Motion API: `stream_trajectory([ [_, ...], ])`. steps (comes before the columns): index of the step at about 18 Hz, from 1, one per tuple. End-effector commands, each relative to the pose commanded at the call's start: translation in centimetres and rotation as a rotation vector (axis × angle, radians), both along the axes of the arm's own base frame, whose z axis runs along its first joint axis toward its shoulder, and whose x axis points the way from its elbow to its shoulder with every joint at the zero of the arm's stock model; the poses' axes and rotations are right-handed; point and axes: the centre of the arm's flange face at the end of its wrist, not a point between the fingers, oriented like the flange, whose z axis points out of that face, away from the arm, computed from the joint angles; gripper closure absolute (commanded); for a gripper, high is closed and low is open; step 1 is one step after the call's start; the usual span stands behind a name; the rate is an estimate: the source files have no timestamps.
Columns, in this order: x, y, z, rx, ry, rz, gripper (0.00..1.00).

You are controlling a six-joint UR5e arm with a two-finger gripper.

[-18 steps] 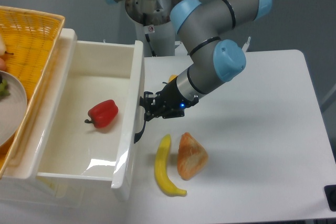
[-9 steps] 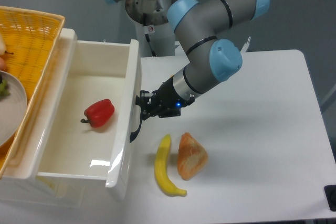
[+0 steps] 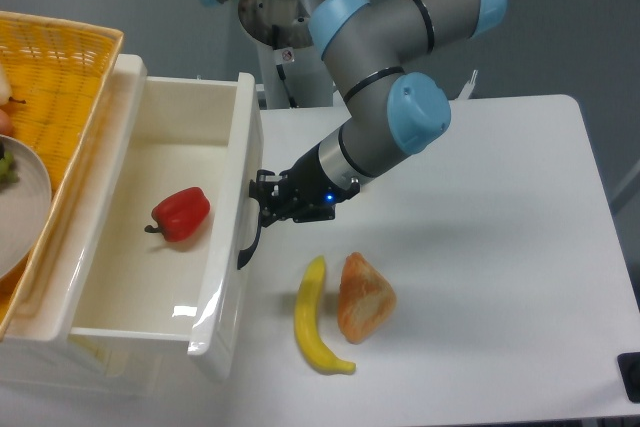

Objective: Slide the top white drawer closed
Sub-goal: 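Push the drawer front with the gripper into the cabinet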

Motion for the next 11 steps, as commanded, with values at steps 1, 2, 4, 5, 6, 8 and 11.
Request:
stream_trajectory([
  [1, 0.2, 0.1, 0.0, 0.000, 0.000, -0.003, 0.96],
  [2, 0.4, 0.3, 0.0, 0.000, 0.000, -0.008, 0.95],
  [4, 0.6, 0.4, 0.0, 0.000, 0.000, -0.012, 0.95],
  [5, 0.7, 0.5, 0.0, 0.000, 0.000, -0.014, 0.95],
  [6, 0.7, 0.5, 0.1, 0.002, 0.001, -0.012, 0.95],
  [8, 1.1, 0.6, 0.4, 0.004, 0.003, -0.018, 0.95],
  [11, 1.5, 0.9, 0.4, 0.001, 0.002, -0.020, 0.95],
])
